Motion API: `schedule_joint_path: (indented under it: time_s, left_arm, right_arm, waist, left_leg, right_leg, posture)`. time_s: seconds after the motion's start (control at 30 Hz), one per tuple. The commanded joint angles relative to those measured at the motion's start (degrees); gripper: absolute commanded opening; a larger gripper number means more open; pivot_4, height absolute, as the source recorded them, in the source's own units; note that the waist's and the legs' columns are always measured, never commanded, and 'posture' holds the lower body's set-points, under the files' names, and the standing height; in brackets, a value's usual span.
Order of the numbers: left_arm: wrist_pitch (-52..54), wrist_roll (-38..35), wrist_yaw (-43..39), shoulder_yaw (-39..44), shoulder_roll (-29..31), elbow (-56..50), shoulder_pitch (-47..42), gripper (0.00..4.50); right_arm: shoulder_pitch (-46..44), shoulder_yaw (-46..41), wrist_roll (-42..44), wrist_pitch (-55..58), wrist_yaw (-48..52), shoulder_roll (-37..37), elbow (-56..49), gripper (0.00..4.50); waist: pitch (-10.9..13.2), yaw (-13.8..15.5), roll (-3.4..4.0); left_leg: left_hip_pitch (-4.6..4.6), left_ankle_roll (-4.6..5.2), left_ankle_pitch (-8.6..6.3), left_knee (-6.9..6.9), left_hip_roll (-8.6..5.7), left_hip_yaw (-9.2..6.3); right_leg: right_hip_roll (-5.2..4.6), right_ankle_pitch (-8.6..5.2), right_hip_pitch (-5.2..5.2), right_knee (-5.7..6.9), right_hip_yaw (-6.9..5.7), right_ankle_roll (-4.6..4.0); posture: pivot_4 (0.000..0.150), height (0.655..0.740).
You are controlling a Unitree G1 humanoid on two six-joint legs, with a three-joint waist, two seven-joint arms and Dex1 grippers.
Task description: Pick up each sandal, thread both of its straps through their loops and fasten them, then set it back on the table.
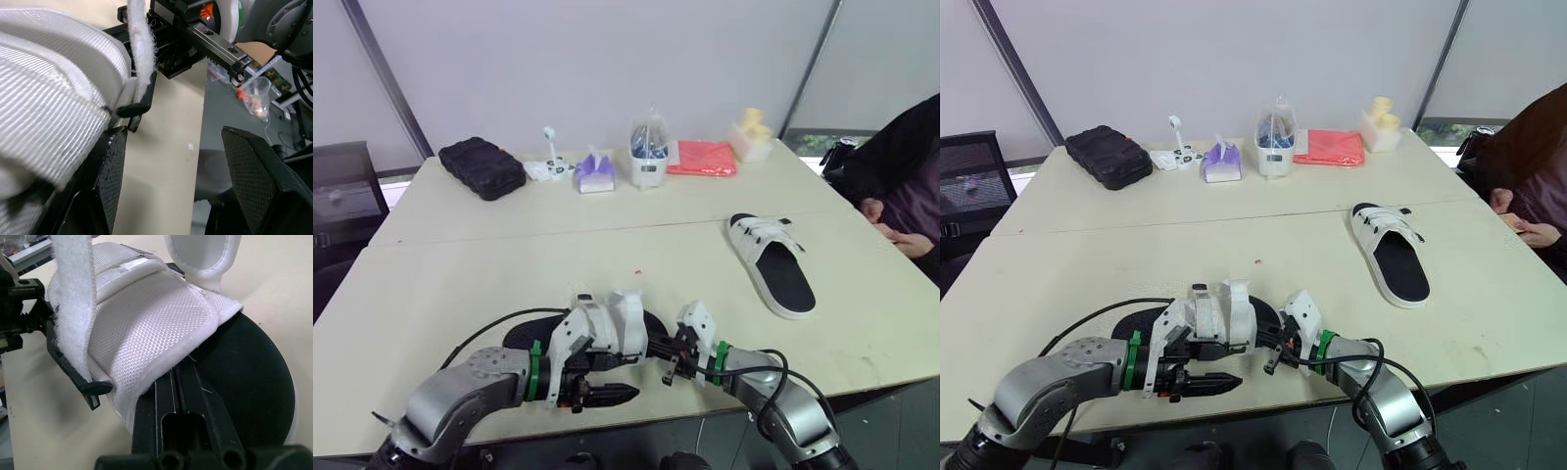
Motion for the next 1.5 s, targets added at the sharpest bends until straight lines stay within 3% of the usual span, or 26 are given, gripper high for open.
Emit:
schedule_joint_path:
  time_s: [0.03,0.37,0.67,0.73,0.83,0.9,1.17,1.5]
  left_arm:
    - [-1.37,1.3,0.92,1.18,-0.52,0.24,-1.44,3.14]
    - [1.64,-1.19,9.49,6.46,-8.64,2.02,-1.59,3.14]
    - [3.8,-2.78,11.71,7.35,-10.68,1.35,-1.16,3.14]
    - [4.09,-3.55,12.68,8.16,-11.65,1.64,-0.89,2.36]
    - [4.31,-3.89,13.24,8.73,-12.28,1.72,-0.64,0.71]
    - [4.53,-4.51,13.6,9.17,-12.79,1.8,-0.43,0.05]
    - [6.98,-7.19,11.08,9.22,-9.95,0.7,1.43,0.05]
    - [9.48,-13.28,-2.94,10.08,4.96,-3.9,9.25,0.05]
  right_arm:
    - [1.47,0.49,-1.95,2.12,-1.16,-0.9,1.94,0.0]
    - [2.54,0.61,-1.74,2.48,-2.16,-0.64,1.0,0.0]
    - [1.95,1.17,-2.25,2.15,-1.81,-0.93,1.66,0.0]
    - [1.91,1.17,-2.31,2.09,-1.68,-0.88,1.8,0.0]
    - [2.05,1.17,-2.45,2.06,-1.69,-0.74,1.75,0.0]
    - [2.16,1.14,-2.49,2.1,-1.65,-0.67,1.67,0.0]
    - [2.39,1.23,-2.52,2.16,-1.53,-0.72,1.76,0.0]
    - [1.8,1.25,-2.71,1.84,-1.35,-0.55,2.54,0.0]
  waist:
    - [0.0,0.06,0.0]
    - [0.03,1.38,0.03]
    - [0.02,1.38,0.03]
    - [0.02,1.34,0.03]
    - [0.02,1.31,0.03]
    - [0.03,1.27,0.03]
    - [0.02,1.17,0.03]
    - [0.02,1.08,0.07]
  left_leg:
    - [0.0,0.0,0.0,0.0,0.0,0.0]
    - [-0.01,0.0,0.0,0.19,-0.01,-0.01]
    - [-0.13,0.01,0.01,0.22,-0.01,-0.02]
    - [-0.13,0.01,0.01,0.23,-0.01,-0.02]
    - [-0.15,0.02,0.01,0.21,-0.02,-0.02]
    - [-0.17,0.03,0.02,0.2,-0.02,-0.02]
    - [-0.2,0.12,0.07,0.18,-0.01,-0.02]
    - [-0.2,-0.07,-0.05,0.14,0.01,-0.02]
  right_leg:
    - [0.0,0.03,0.0,0.0,0.0,-0.05]
    - [0.0,-0.09,0.02,0.0,-0.02,0.18]
    - [0.0,0.07,0.03,-0.02,-0.09,-0.02]
    - [0.0,0.07,0.03,-0.02,-0.1,-0.02]
    - [0.0,0.07,0.0,-0.01,-0.11,0.0]
    - [0.01,0.08,-0.03,0.0,-0.12,0.0]
    - [0.01,0.09,-0.07,0.02,-0.15,0.01]
    - [0.0,0.07,-0.11,0.01,-0.14,-0.02]
  posture:
    - [0.15,0.74]
    - [0.15,0.74]
    - [0.15,0.74]
    - [0.15,0.74]
    - [0.15,0.74]
    - [0.15,0.74]
    - [0.15,0.74]
    - [0.15,0.74]
